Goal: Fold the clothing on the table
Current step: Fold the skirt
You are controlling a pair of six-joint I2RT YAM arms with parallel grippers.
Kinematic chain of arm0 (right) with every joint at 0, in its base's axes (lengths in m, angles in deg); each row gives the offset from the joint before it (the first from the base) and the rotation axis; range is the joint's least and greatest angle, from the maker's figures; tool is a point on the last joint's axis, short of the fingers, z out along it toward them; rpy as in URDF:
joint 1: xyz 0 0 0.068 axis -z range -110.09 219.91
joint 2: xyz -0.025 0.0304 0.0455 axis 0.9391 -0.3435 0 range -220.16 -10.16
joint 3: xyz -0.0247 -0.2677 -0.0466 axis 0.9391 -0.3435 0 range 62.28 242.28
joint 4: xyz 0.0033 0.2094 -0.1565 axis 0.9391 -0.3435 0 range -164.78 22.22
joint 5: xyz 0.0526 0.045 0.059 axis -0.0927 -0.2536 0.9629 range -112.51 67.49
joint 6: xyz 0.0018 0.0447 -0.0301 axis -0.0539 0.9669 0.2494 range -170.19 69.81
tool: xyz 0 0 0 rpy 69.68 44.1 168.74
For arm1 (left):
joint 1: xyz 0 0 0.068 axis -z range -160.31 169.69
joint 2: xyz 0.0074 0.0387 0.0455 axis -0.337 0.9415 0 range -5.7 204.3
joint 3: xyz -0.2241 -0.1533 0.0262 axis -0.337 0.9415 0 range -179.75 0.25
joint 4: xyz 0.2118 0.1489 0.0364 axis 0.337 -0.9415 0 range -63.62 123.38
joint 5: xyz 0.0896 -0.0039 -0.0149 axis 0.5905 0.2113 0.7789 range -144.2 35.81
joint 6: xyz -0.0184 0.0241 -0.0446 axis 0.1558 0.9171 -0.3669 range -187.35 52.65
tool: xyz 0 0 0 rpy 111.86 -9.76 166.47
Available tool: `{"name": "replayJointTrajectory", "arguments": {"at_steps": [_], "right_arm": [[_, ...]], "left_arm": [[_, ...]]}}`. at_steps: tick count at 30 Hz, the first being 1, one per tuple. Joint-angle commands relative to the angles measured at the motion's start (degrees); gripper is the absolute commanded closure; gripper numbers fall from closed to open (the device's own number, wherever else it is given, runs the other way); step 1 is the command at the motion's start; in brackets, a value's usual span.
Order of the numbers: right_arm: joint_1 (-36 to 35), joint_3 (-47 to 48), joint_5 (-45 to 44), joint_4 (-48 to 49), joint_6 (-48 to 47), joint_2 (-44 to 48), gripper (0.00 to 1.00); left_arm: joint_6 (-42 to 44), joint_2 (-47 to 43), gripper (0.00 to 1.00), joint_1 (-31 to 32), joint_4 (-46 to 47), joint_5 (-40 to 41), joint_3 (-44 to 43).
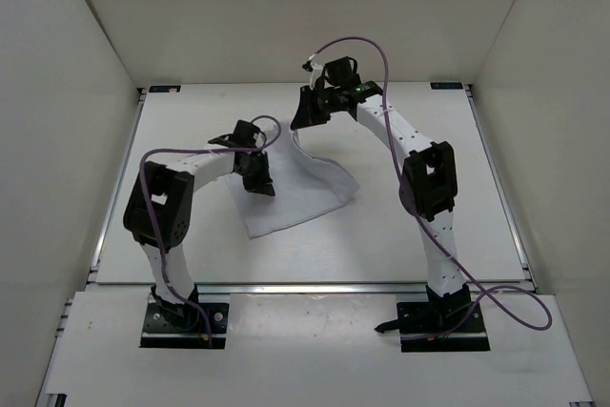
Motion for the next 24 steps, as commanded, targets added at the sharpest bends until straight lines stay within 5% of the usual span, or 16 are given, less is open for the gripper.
{"name": "replayJointTrajectory", "arguments": {"at_steps": [1, 8, 15, 20, 22, 24], "right_arm": [[0.84, -1.19, -0.77, -0.23, -1.71, 4.82, 1.00], [1.01, -2.15, -2.44, -1.90, -3.46, 4.12, 1.00], [1.89, -4.26, -4.46, -2.87, -5.75, 3.77, 1.00], [4.17, -5.58, -4.90, -2.95, -7.16, 3.06, 0.90], [4.96, -6.19, -4.81, -2.25, -7.43, 2.89, 0.81], [5.93, -6.90, -4.28, -1.99, -7.78, 2.71, 0.57]], "left_arm": [[0.76, -11.17, 1.00, -4.02, -3.15, 0.03, 1.74], [1.29, -18.84, 1.00, -5.96, -2.90, 4.17, 11.85], [0.85, -12.09, 1.00, -2.18, 0.53, 5.75, 12.92], [1.81, -8.74, 1.00, -2.35, 0.97, 5.14, 11.25], [2.34, -8.38, 1.00, -2.53, -0.43, 5.22, 10.64], [2.69, -8.20, 1.00, -2.79, -0.35, 5.14, 9.58]]}}
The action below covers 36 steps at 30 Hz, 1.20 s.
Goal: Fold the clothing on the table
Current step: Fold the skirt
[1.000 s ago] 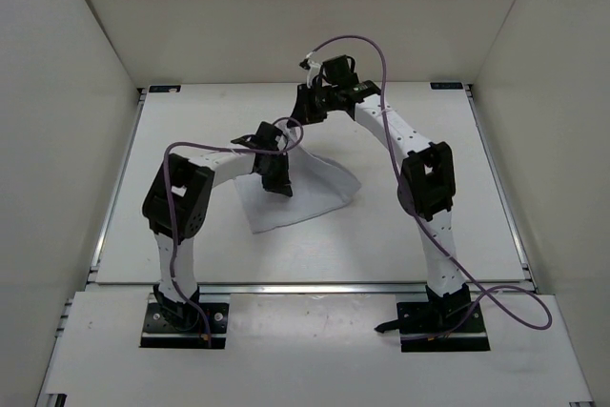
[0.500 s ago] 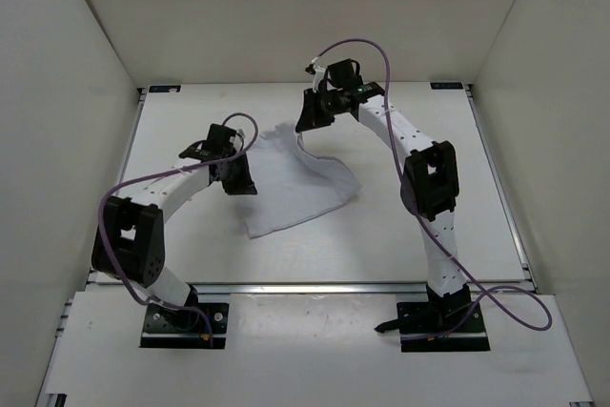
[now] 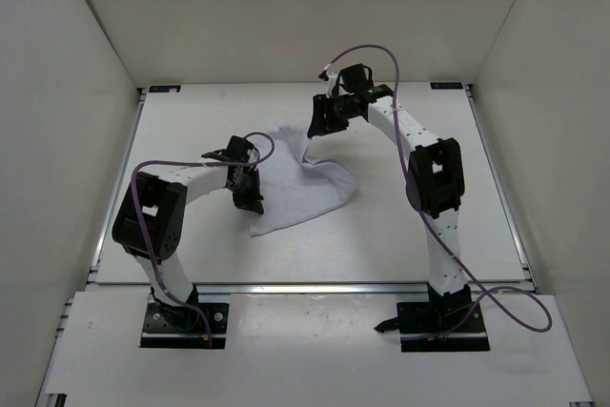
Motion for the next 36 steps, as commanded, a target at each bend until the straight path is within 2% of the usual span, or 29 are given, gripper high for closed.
{"name": "replayJointTrajectory", "arguments": {"at_steps": [1, 4, 7, 12, 19, 22, 25, 30, 36], "right_arm": [[2.54, -0.93, -0.15, 1.27, -1.66, 2.16, 0.54], [4.83, -2.60, 0.29, 1.27, -2.27, 3.56, 0.40], [6.68, -7.42, 2.12, 4.25, -3.15, 6.81, 0.18], [7.56, -21.56, 7.92, 13.20, -4.56, 13.23, 0.07], [5.37, -34.23, 15.66, 24.71, -3.34, 18.07, 0.03], [4.23, -35.65, 13.93, 25.97, -3.76, 17.63, 0.03], [4.40, -34.69, 10.05, 22.90, -5.08, 16.14, 0.03], [8.17, -37.41, 4.34, 24.47, -4.03, 20.17, 0.04], [15.64, -37.06, 5.73, 22.02, -2.53, 19.57, 0.07]], "left_arm": [[1.91, 1.02, 1.00, -0.30, 0.49, 0.85, -2.16], [2.44, 1.37, 1.00, -0.39, -0.57, 0.85, -2.78], [3.05, 1.46, 1.00, -0.39, -1.01, 0.41, -2.69], [3.67, 2.34, 1.00, -0.57, -1.80, -0.12, -3.04], [4.19, 3.04, 1.00, 0.31, -3.03, -0.20, -5.06], [4.19, 3.22, 1.00, 0.49, -3.12, -0.38, -4.80], [4.20, 2.34, 1.00, 0.23, -3.65, -0.29, -4.36], [4.46, 1.29, 1.00, -0.29, -4.53, -0.38, -4.01], [4.81, 0.94, 1.00, 0.93, -6.20, 0.94, -4.54]]}}
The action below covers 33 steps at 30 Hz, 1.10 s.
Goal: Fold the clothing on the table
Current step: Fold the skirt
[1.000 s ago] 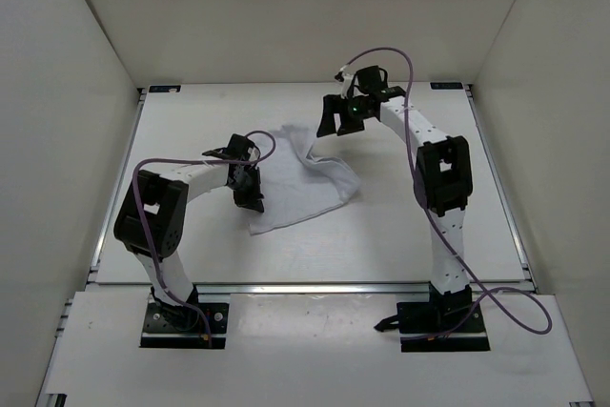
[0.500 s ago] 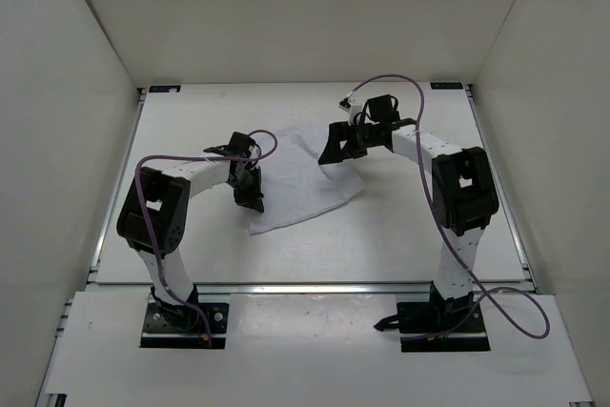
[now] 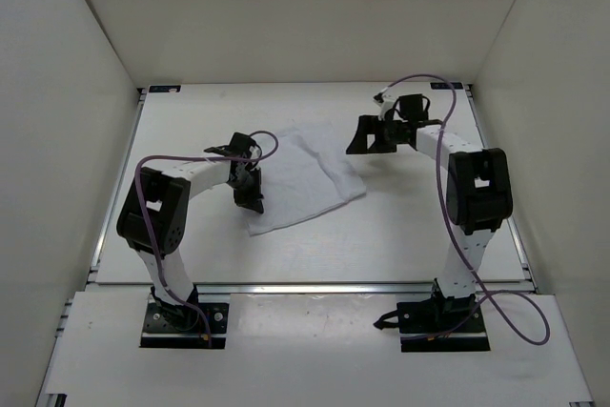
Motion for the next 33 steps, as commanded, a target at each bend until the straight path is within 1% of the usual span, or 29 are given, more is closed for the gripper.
{"name": "replayJointTrajectory", "arguments": {"at_steps": [1, 7, 9, 11, 13, 15, 16, 18, 20, 24, 27, 29, 31, 32, 33], "right_arm": [[3.10, 1.58, -0.08, -0.78, 0.42, 1.54, 0.08], [1.88, 0.27, 1.86, -1.50, -0.64, -0.23, 0.09], [1.17, -1.13, 2.30, -1.32, -0.20, -0.32, 0.10], [1.09, -2.18, 2.91, -1.14, 0.23, -0.06, 0.12], [1.17, -3.59, 3.00, -0.79, 0.50, 0.38, 0.12], [1.25, -5.96, 3.00, -0.79, 1.02, 0.74, 0.12], [1.26, -6.93, 3.18, -0.79, 0.94, 1.09, 0.14], [1.78, -8.86, 2.91, -1.75, 0.85, 2.31, 0.14], [2.04, -10.62, 1.95, -1.75, 0.85, 3.46, 0.14], [2.57, -14.40, 1.51, -1.40, 2.25, 6.00, 0.15], [2.66, -17.56, 0.46, -0.62, 3.57, 7.85, 0.15], [2.84, -20.20, 1.50, 0.26, 5.24, 8.82, 0.17], [2.49, -22.04, 1.51, 1.49, 5.59, 9.26, 0.17], [2.23, -22.40, 1.85, 1.67, 6.12, 9.70, 0.19], [2.05, -22.75, 1.86, 2.10, 6.65, 9.70, 0.20]], "left_arm": [[1.01, -2.36, 1.00, 0.71, -2.52, 2.53, -0.62], [-0.75, -6.75, 1.00, -0.87, -2.17, 2.80, -0.36], [-0.66, -8.52, 1.00, -1.83, -2.70, 3.59, -1.58], [-0.31, -10.27, 1.00, -2.71, -2.62, 5.00, -2.38], [-0.57, -10.54, 1.00, -4.02, -2.70, 6.40, -2.64], [-0.31, -10.02, 1.00, -4.99, -2.79, 6.85, -2.29], [-0.75, -9.49, 1.00, -4.91, -3.05, 7.28, -2.29], [-1.01, -8.53, 1.00, -4.39, -3.23, 8.25, -2.29], [-1.71, -8.26, 1.00, -3.33, -2.44, 10.53, -1.68], [-3.56, -8.61, 1.00, -3.68, 0.54, 11.51, 0.16], [-3.83, -7.91, 1.00, -4.04, 2.13, 11.86, 0.52], [-3.92, -7.12, 1.00, -4.21, 2.39, 11.86, 0.08], [-4.35, -6.06, 1.00, -4.21, 2.31, 14.05, -0.18], [-4.44, -5.80, 1.00, -4.21, 2.48, 15.10, -0.62], [-4.88, -5.80, 1.00, -4.21, 2.57, 15.80, -0.80]]}}
